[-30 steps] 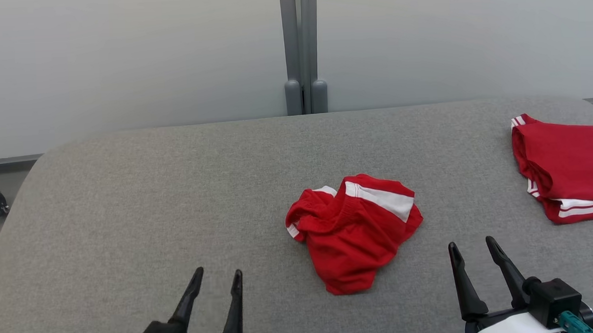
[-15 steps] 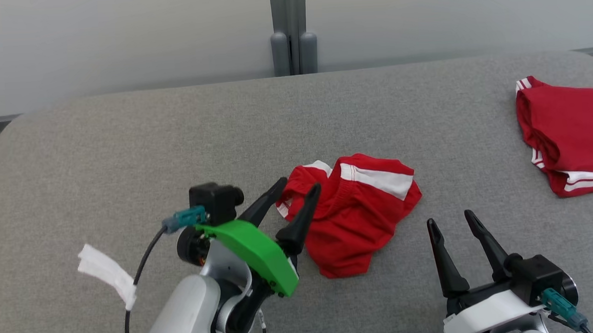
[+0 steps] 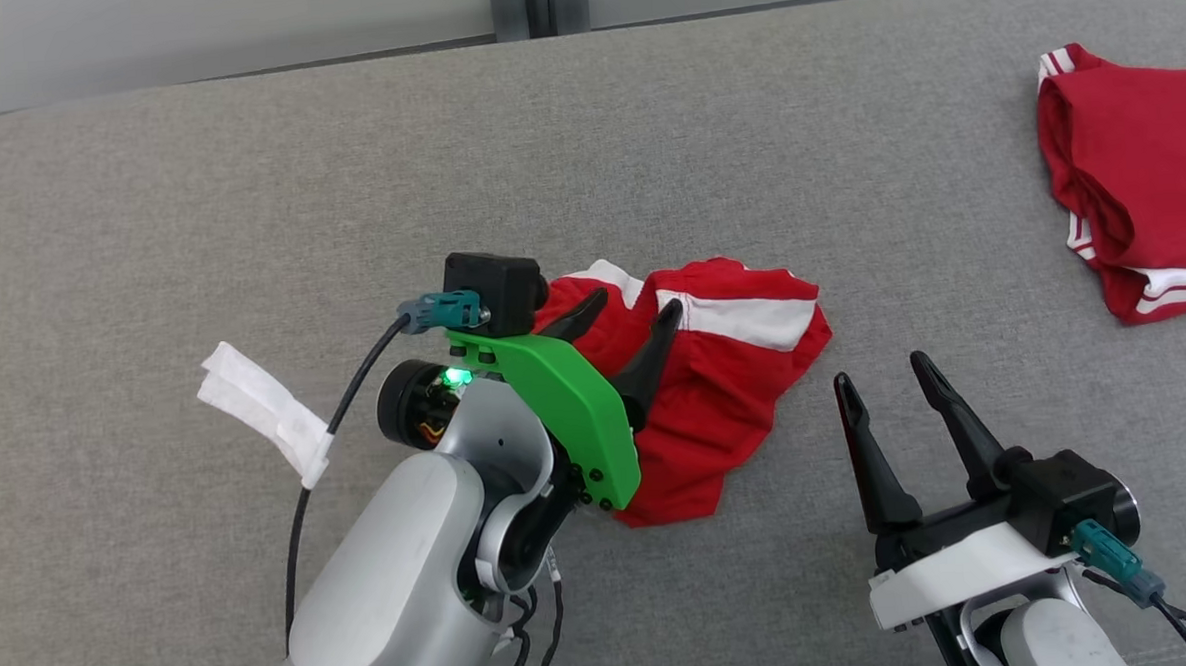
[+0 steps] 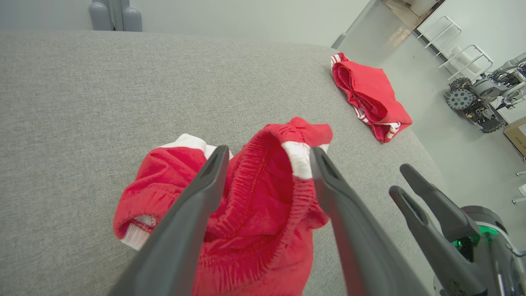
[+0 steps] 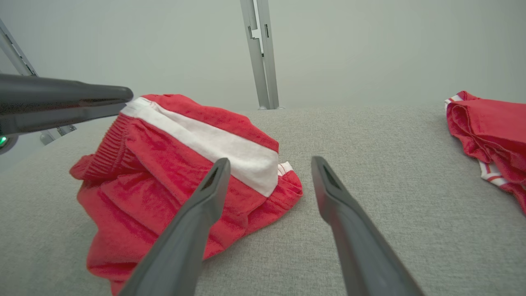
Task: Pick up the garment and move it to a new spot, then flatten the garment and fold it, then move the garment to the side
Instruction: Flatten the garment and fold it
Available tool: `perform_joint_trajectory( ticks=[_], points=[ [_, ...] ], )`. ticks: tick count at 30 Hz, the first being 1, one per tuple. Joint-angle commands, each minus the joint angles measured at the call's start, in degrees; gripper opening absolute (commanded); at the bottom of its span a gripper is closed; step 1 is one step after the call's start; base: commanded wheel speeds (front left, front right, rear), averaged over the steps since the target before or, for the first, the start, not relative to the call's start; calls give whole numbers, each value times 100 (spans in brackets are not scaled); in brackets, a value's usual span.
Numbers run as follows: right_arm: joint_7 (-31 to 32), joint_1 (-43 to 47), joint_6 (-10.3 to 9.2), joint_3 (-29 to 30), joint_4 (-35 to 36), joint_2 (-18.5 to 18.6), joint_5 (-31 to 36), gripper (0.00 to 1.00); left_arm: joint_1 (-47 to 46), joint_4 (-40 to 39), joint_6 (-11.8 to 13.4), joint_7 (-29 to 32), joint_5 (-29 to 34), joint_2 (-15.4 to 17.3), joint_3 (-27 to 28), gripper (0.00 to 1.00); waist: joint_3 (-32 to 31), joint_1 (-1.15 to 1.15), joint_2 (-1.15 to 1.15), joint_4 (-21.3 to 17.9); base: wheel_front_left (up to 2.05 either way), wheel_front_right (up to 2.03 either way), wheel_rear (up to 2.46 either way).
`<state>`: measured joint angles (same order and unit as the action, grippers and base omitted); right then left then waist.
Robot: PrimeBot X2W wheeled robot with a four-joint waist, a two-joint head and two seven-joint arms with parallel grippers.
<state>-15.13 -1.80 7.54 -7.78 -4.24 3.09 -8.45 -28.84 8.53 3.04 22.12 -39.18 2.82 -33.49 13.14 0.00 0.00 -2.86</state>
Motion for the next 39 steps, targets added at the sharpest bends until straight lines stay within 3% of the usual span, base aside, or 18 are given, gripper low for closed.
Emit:
perform_joint_trajectory(
  ticks=[1,6,7,8,9,10,22,27,31,39],
  points=[
    [0,-64,-12,22,-1,8,-22,100,-93,42,37,24,42,45,-29,100,145,0,0,-159,0,0,0],
    [0,-74,-12,47,-16,-9,-48,100,-119,72,41,30,55,97,-36,100,193,0,0,-238,0,0,0],
    [0,-74,-11,61,-18,-10,-51,100,-125,73,39,46,58,109,-45,50,199,0,0,-257,0,0,0],
    [0,-76,-11,72,-19,-11,-53,100,-126,75,36,58,43,110,-52,37,203,0,0,-270,0,0,0],
    [0,-82,-11,78,-21,-15,-51,100,-125,72,38,85,22,115,-57,9,207,0,0,-287,0,0,0],
    [0,-89,-11,85,-25,-16,-57,100,-124,68,26,111,6,118,-70,0,209,0,0,-299,0,0,0],
    [0,-173,-11,29,-33,-19,-267,100,-94,-23,-85,557,-287,136,-177,0,206,0,0,-492,0,0,0],
    [0,-161,-11,23,-57,-18,-321,100,-281,-229,-339,354,-553,68,-161,0,161,0,0,-565,0,0,0],
    [0,-173,-11,13,-84,-18,-324,100,-821,-394,-521,472,-866,35,-198,0,52,0,0,-628,0,0,0],
    [0,4,-11,75,-111,-19,-296,100,-2279,-580,-535,932,-1242,15,30,0,-316,0,0,-642,0,0,0]
  ],
)
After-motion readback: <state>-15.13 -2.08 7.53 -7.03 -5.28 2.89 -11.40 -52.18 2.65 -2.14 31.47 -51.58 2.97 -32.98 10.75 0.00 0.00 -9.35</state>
